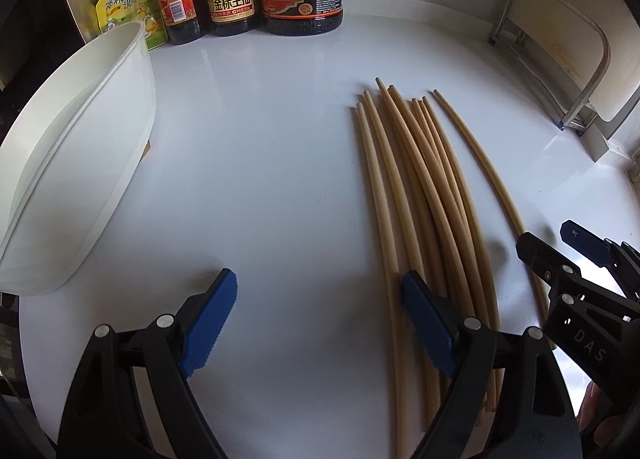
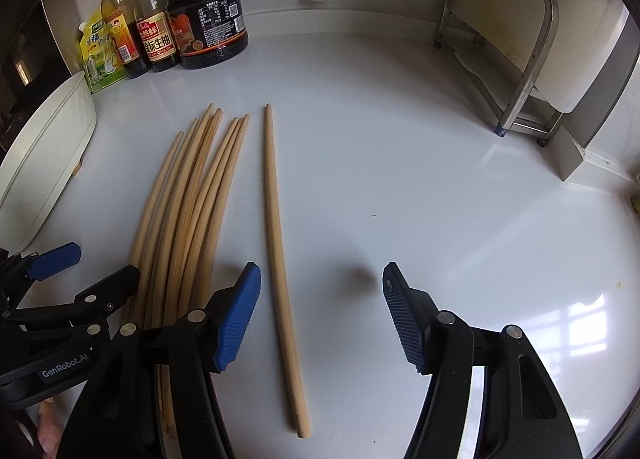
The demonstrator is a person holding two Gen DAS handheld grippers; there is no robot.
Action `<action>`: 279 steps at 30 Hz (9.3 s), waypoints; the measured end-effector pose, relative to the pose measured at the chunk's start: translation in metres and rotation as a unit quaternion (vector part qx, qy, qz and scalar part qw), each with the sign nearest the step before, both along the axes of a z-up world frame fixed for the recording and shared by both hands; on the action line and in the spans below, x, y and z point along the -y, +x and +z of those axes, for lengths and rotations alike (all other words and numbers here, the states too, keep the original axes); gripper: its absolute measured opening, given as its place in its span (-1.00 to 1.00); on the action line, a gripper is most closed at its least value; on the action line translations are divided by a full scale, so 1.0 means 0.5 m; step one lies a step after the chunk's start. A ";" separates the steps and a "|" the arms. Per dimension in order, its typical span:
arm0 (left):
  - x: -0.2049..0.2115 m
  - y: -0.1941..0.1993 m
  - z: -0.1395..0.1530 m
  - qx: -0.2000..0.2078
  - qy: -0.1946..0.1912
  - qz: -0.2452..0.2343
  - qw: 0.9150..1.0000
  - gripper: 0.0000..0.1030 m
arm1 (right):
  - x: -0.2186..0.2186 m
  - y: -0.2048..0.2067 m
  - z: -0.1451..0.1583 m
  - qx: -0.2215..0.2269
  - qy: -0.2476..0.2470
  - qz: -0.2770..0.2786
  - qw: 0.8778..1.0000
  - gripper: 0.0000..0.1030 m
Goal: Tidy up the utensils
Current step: 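Close the left tool on a chopstick while the right tool grasps another, then carry both chopsticks into the white basin and open both tools, then move both open tools back to the chopstick pile, then close the left tool on a chopstick while the right tool grasps another, then carry both chopsticks over the white basin and lower them in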
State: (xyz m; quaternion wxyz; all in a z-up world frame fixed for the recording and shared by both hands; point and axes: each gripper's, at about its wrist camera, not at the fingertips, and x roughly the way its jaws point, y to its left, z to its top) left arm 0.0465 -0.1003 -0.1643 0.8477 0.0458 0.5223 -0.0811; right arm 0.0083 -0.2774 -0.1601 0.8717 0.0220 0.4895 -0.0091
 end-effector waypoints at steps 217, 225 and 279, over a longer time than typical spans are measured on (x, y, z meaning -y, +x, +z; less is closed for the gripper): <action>0.043 0.027 0.016 0.006 -0.003 -0.079 0.997 -0.30 | -0.050 0.011 -0.006 0.005 -0.003 0.072 0.997 -0.26; 0.028 0.027 0.019 -0.010 -0.036 -0.089 0.995 -0.86 | -0.062 0.024 -0.001 -0.013 0.028 0.079 0.996 -0.87; -0.517 0.184 0.254 0.061 -0.073 -0.002 0.995 -0.86 | -0.568 0.218 0.239 0.024 0.137 0.176 0.975 -0.88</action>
